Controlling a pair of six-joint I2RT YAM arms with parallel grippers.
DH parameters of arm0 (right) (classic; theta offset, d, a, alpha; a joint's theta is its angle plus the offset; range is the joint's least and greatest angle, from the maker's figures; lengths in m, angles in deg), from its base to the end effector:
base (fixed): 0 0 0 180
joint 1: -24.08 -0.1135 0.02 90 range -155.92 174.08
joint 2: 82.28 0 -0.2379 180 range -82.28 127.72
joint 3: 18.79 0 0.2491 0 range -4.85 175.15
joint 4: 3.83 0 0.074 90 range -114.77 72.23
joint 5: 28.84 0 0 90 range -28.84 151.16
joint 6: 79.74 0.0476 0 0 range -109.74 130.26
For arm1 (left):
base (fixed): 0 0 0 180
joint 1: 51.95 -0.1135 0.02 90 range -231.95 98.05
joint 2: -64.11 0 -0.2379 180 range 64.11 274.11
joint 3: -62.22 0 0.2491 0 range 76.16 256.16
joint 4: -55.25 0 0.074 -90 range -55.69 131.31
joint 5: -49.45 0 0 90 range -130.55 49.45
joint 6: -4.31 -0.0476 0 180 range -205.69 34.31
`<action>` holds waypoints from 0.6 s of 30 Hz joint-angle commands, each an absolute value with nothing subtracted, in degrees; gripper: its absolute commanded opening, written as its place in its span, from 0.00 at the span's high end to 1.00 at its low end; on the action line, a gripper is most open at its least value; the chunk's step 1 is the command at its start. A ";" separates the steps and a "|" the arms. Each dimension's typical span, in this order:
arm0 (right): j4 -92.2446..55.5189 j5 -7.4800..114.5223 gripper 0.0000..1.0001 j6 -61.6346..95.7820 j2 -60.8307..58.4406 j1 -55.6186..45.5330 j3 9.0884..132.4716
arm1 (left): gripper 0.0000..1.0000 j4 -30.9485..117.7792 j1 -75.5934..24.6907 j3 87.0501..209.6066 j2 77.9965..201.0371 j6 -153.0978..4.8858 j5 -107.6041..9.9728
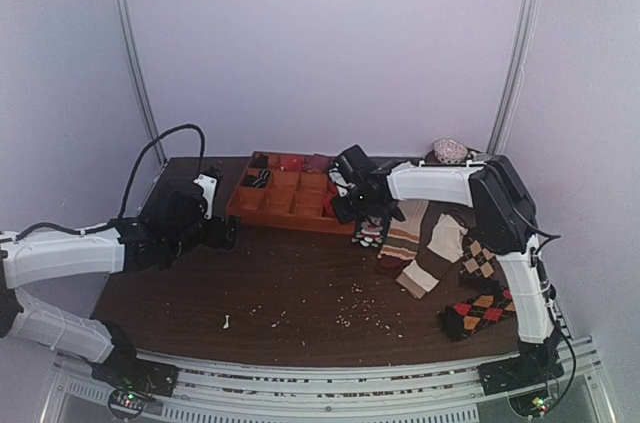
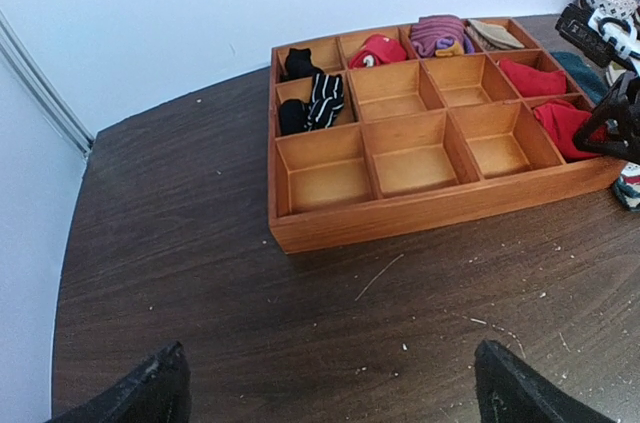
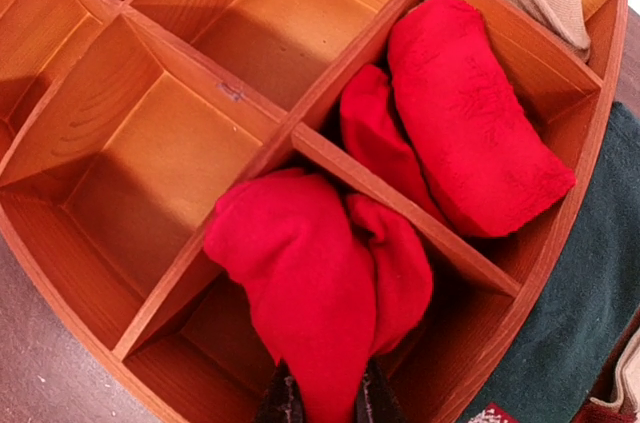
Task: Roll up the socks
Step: Move the storage box to the center of the board.
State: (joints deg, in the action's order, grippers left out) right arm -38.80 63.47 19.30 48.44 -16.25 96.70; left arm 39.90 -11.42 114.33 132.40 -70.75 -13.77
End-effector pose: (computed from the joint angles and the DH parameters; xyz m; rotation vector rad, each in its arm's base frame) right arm 0.3773 0.3178 0.1350 -0.6499 2.3876 0.3287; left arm 0.2196 -0.1595 0.2042 0.1867 2.0496 -0.1015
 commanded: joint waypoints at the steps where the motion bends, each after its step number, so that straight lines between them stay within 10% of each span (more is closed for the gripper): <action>1: -58.26 60.56 0.89 20.56 58.75 -18.04 95.49 | 0.02 41.36 -11.70 116.50 132.41 -70.28 -14.41; 18: -54.45 51.26 0.65 21.96 51.94 -16.39 98.76 | 0.02 41.00 -11.75 116.73 132.14 -70.48 -13.92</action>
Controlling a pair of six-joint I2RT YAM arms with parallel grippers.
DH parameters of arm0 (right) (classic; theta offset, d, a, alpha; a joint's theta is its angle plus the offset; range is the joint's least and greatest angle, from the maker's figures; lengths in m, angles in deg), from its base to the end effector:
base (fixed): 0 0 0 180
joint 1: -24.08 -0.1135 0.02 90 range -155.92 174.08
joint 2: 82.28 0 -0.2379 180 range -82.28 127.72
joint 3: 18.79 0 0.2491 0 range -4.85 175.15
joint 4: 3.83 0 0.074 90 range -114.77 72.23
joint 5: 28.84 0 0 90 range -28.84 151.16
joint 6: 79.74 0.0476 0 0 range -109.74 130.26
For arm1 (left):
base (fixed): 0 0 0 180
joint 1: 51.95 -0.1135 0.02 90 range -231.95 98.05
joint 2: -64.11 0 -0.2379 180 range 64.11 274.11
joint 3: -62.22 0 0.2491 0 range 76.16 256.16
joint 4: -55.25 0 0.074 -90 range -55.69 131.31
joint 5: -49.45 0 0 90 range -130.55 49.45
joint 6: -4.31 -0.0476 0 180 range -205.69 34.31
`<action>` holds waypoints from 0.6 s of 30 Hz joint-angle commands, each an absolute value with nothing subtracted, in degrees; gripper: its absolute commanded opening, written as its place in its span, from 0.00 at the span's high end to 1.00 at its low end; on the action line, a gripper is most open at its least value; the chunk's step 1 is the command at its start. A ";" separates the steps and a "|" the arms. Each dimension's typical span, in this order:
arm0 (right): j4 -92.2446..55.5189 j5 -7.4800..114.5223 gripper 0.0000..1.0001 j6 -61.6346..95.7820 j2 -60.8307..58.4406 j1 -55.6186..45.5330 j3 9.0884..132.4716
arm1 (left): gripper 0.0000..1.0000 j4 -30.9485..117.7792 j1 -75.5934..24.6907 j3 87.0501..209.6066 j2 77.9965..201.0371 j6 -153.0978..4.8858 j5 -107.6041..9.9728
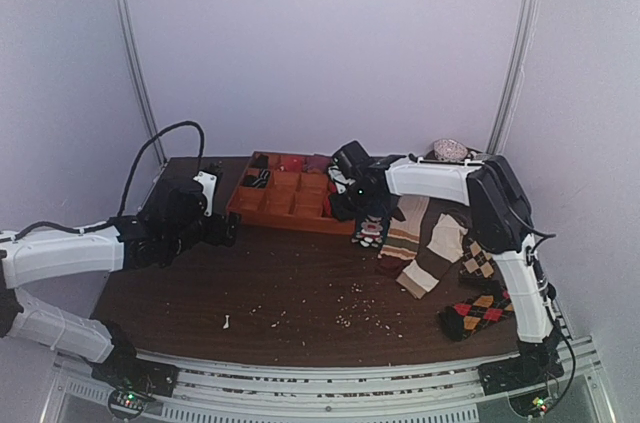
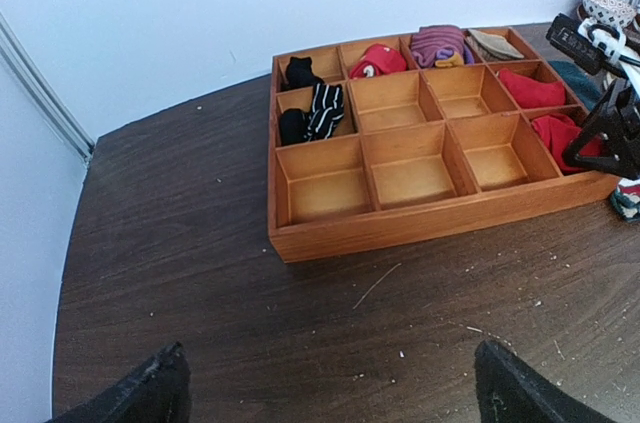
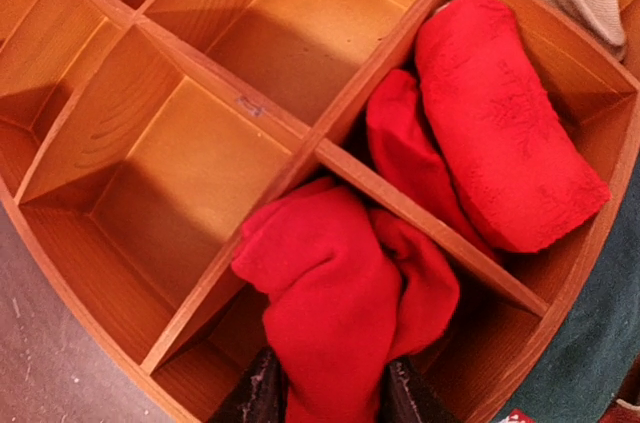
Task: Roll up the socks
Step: Move the storage box to the center of the board.
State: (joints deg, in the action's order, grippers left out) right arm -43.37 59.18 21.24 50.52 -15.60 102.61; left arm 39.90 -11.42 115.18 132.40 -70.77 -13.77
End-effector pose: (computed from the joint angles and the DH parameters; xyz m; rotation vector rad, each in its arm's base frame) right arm 0.3856 0.3221 0.1444 -0.6363 2.4254 0.4197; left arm 0.2210 -0.1607 0.2092 0.1813 2.0375 -0.1099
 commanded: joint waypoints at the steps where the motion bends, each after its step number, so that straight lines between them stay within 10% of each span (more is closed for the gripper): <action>1: -54.16 50.93 0.65 22.09 51.42 -16.16 98.75 | 0.02 41.04 -11.70 116.74 132.07 -70.48 -13.86; 18: -46.62 45.37 0.56 25.11 43.69 -13.03 95.97 | 0.02 41.03 -11.78 116.90 132.40 -70.66 -13.71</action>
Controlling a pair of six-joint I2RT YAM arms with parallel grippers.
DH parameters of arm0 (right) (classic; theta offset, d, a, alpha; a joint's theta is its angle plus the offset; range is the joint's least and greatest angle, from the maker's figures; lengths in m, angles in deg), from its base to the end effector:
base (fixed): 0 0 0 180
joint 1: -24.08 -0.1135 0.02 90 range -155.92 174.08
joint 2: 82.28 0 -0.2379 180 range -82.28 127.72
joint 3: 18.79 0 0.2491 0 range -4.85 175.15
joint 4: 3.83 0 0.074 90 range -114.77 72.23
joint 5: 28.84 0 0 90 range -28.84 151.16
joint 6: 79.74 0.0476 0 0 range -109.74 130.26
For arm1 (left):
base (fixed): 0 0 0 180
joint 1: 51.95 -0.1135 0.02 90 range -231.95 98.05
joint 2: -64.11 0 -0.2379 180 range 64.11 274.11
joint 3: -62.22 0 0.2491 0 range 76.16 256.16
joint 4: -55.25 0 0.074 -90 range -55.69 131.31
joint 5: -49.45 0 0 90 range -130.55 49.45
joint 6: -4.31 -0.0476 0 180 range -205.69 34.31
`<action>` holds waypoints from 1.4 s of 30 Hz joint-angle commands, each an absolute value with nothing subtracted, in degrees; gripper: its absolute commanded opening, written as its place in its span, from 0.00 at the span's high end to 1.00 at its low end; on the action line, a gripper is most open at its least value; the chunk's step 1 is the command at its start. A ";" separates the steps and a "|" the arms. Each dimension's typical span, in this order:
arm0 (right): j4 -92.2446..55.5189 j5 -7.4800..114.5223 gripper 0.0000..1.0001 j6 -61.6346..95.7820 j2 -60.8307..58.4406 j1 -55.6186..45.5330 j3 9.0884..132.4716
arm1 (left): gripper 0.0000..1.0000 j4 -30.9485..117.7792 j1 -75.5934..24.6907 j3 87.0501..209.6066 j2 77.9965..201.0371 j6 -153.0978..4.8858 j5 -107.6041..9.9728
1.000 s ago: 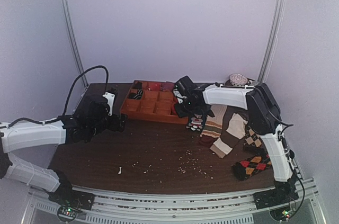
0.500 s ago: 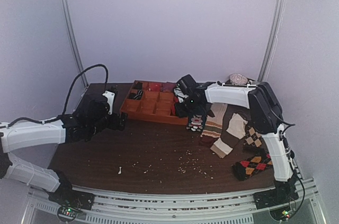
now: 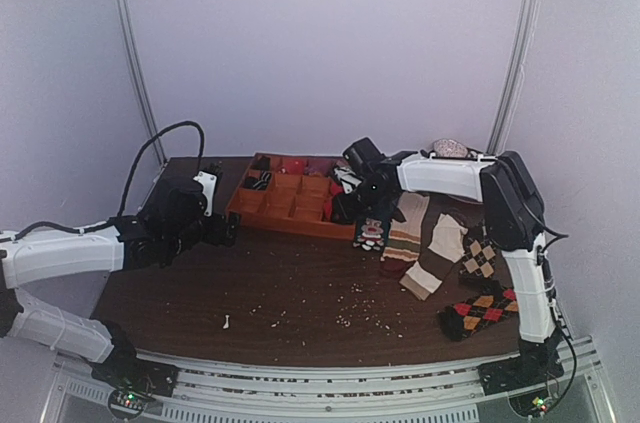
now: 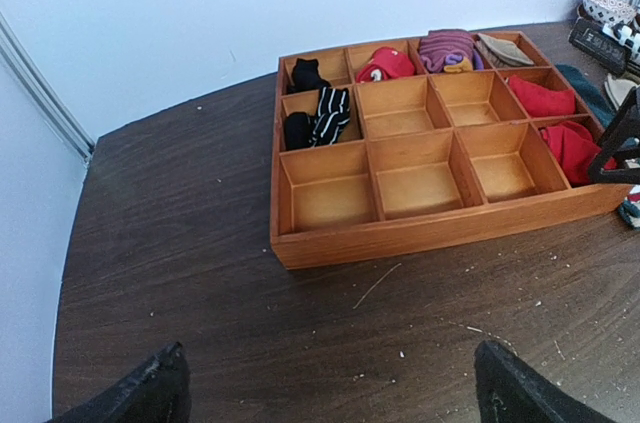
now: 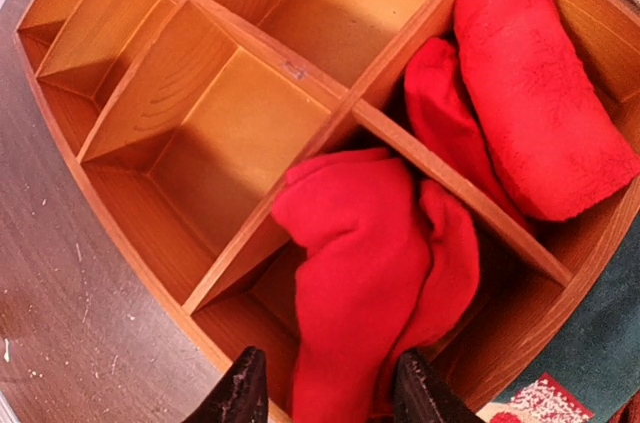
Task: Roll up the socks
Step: Move the storage box to the center of the board, then place the sock in the storage box, then adjust the sock in the storage box.
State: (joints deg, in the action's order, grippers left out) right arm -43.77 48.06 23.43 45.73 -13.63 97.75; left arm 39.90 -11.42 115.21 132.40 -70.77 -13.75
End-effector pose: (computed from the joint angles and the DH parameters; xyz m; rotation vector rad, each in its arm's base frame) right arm 0.3776 0.3056 0.1573 -0.6428 2.4726 0.6486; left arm 0.2211 -0.1608 0.2094 0.1809 2.0370 -0.1099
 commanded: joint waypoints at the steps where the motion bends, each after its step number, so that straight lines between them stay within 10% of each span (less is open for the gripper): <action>1: -46.14 45.19 0.55 25.33 43.41 -12.94 95.96 | 0.02 41.05 -11.78 116.87 132.45 -70.66 -13.71; 19: -44.71 48.66 0.53 26.15 37.18 -12.23 95.40 | 0.02 41.27 -11.72 116.76 132.58 -70.74 -14.12; 27: -47.12 47.47 0.79 24.20 42.13 -12.34 100.05 | 0.02 41.15 -11.73 117.02 133.34 -70.76 -14.45; 42: -41.95 49.98 0.84 23.02 46.47 -13.01 95.59 | 0.02 41.31 -11.72 116.98 134.10 -70.13 -14.05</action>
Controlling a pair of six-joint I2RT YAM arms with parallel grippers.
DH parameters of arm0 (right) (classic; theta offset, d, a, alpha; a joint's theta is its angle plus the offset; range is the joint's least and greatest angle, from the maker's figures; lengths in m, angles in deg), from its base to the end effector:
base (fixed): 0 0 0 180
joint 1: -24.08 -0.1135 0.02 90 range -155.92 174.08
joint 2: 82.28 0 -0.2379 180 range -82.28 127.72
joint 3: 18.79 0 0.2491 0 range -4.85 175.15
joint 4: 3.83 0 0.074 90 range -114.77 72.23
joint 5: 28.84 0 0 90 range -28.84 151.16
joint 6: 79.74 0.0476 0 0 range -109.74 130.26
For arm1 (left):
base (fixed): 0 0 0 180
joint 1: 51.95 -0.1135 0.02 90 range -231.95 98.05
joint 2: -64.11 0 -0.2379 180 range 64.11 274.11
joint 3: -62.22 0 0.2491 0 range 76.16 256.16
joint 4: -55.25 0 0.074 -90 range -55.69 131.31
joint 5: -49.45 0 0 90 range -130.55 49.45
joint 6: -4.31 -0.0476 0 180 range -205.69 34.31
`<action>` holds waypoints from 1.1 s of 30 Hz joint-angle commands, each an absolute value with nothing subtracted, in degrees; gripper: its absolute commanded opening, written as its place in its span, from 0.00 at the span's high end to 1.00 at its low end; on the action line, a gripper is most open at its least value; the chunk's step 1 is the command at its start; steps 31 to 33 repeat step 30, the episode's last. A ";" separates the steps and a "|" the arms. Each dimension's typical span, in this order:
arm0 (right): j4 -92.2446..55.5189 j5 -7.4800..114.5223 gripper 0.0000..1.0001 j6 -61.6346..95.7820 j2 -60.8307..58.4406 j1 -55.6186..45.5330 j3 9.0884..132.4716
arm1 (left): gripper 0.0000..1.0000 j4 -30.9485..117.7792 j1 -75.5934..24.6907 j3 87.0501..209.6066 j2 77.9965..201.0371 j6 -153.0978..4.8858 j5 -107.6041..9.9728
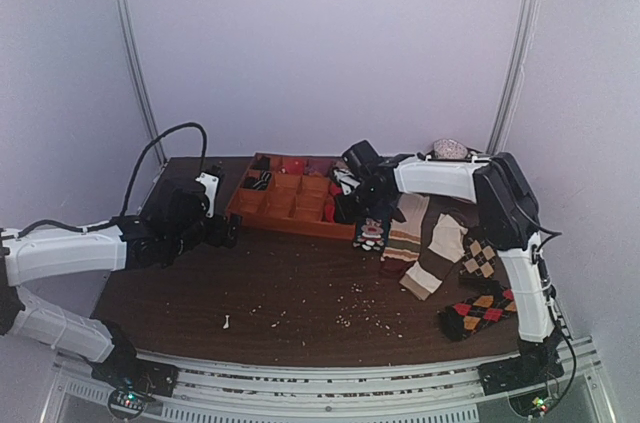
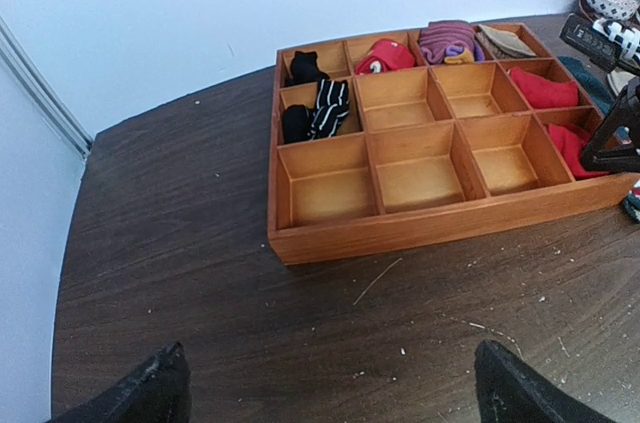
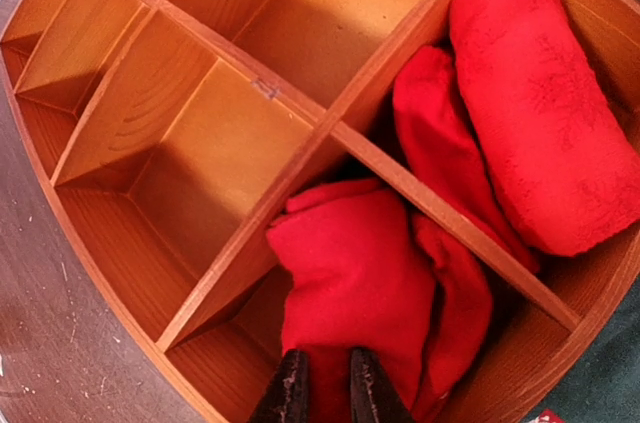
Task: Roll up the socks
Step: Adjust the sock in the storage box, then reset both arms
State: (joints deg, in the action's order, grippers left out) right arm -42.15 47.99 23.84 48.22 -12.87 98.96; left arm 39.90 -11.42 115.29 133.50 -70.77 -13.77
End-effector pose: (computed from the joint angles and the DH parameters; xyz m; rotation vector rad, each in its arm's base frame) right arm 0.3875 0.3051 0.1458 -0.6173 2.4721 0.6498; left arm 0.2226 -0.1621 0.2050 0.1881 2.0515 -0.0999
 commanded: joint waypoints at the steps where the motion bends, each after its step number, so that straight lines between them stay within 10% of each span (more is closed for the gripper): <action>1: -39.83 50.67 0.82 22.96 44.12 -13.01 93.88 | 0.02 41.36 -11.71 117.07 134.11 -70.05 -14.21; 11: -26.89 56.04 0.58 21.36 22.49 -12.79 82.29 | 0.02 42.32 -12.02 116.68 132.11 -69.42 -13.17; 14: -30.45 57.03 0.02 20.90 19.50 -12.34 81.73 | 0.02 41.75 -12.21 117.26 132.19 -68.84 -13.18; 33: -22.63 78.77 0.00 22.48 -7.00 -11.60 54.96 | 0.02 42.08 -12.99 116.18 127.46 -68.19 -13.63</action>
